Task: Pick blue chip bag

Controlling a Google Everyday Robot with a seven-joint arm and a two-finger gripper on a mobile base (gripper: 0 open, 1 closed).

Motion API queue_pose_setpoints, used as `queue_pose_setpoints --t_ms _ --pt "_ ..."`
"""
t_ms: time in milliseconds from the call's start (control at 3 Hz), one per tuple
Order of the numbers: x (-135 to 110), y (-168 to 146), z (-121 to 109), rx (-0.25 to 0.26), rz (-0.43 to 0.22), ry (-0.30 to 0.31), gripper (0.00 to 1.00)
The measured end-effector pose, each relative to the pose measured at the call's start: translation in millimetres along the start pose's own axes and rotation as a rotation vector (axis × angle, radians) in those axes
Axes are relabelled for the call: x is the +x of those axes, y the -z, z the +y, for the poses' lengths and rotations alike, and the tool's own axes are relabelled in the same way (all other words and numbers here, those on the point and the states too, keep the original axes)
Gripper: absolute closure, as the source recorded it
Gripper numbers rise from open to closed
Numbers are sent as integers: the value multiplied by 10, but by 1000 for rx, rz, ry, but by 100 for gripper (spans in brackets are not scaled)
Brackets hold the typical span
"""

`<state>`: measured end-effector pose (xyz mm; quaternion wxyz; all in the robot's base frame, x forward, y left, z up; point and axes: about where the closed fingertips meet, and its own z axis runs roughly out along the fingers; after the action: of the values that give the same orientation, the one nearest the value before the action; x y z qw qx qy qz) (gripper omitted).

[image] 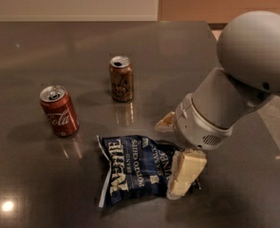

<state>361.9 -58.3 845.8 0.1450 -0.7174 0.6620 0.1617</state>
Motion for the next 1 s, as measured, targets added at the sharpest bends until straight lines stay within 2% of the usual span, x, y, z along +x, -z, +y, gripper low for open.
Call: queue_pose_setpoints --t_ms 667,1000 --pt "-6 9 -3 -11 -9 0 62" --pt "-29 167 -94 -12 -3 -7 87"
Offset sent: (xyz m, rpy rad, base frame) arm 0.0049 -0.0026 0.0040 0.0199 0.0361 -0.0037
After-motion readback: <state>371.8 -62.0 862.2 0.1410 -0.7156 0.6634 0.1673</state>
